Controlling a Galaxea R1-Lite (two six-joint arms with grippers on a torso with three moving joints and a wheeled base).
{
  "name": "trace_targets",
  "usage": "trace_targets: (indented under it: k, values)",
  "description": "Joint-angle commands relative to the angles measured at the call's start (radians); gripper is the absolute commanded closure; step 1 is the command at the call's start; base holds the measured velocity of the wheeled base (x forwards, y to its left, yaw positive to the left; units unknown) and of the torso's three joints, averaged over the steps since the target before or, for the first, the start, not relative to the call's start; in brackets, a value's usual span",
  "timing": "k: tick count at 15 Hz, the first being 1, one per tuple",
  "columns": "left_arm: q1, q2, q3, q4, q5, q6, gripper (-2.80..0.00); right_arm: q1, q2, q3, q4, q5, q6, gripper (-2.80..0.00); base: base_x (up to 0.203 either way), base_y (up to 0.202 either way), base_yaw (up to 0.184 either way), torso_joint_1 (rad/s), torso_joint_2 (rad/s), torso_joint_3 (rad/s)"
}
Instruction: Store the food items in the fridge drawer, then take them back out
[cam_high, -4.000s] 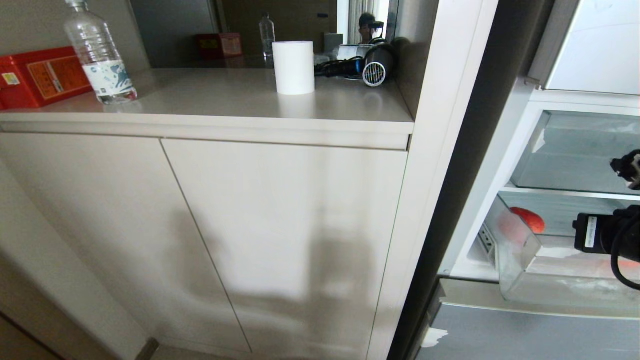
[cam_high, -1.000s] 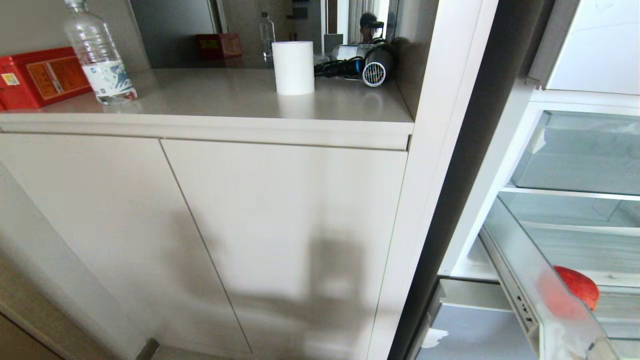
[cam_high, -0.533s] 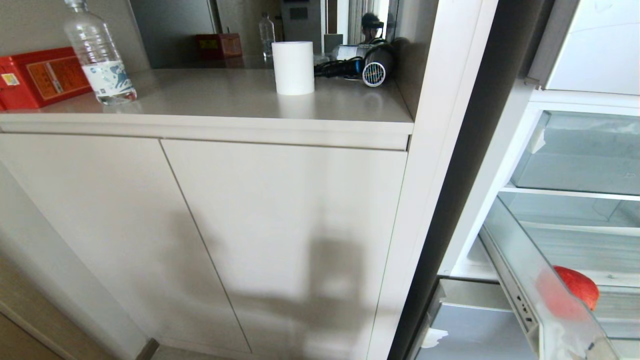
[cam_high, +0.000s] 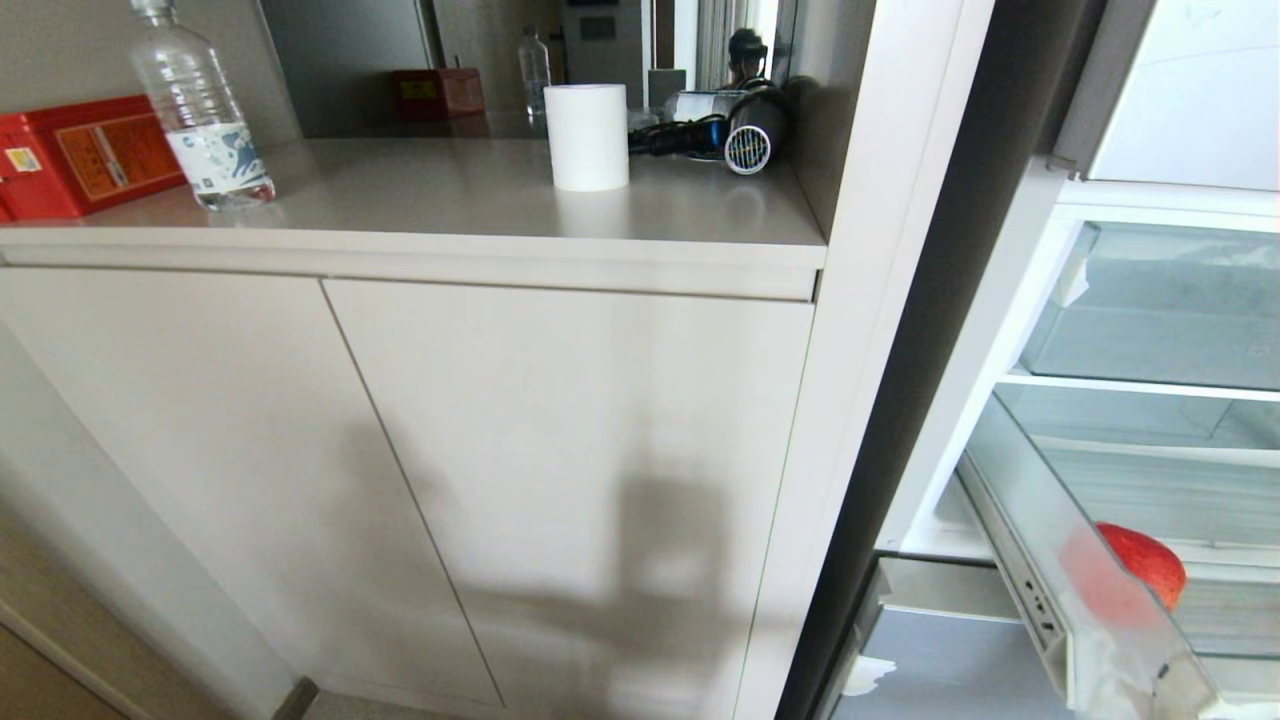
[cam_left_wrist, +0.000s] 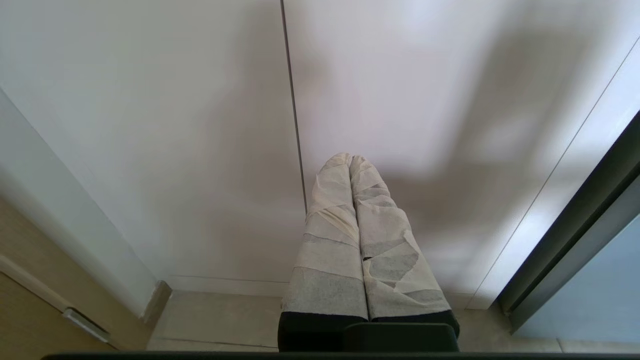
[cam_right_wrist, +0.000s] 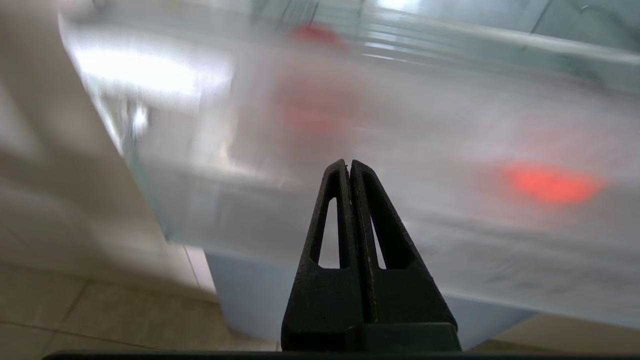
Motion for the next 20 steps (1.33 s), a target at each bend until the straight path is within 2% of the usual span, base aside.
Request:
trace_targets:
  k: [1, 3, 4, 16, 20]
  values:
    - [0.001, 0.000, 0.000, 0.000, 0.001, -0.002, 0.00, 0.006, -0.113, 0.118, -0.028, 0.024, -0.012, 0.00, 0.000, 0.000, 0.000, 0.000, 0.00, 0.000]
    - [0.001, 0.000, 0.000, 0.000, 0.001, -0.006, 0.00, 0.013, -0.167, 0.115, -0.010, 0.081, -0.019, 0.00, 0.000, 0.000, 0.000, 0.000, 0.00, 0.000]
    - [0.001, 0.000, 0.000, 0.000, 0.001, -0.008, 0.00, 0.013, -0.167, 0.115, -0.010, 0.084, -0.026, 0.00, 0.000, 0.000, 0.000, 0.000, 0.00, 0.000]
    - [0.001, 0.000, 0.000, 0.000, 0.001, -0.008, 0.00, 0.013, -0.167, 0.116, -0.010, 0.064, 0.020, 0.00, 0.000, 0.000, 0.000, 0.000, 0.00, 0.000]
    - [0.001, 0.000, 0.000, 0.000, 0.001, -0.008, 0.00, 0.013, -0.167, 0.115, -0.010, 0.064, 0.020, 0.00, -0.004, 0.005, -0.135, 0.005, 0.00, 0.003]
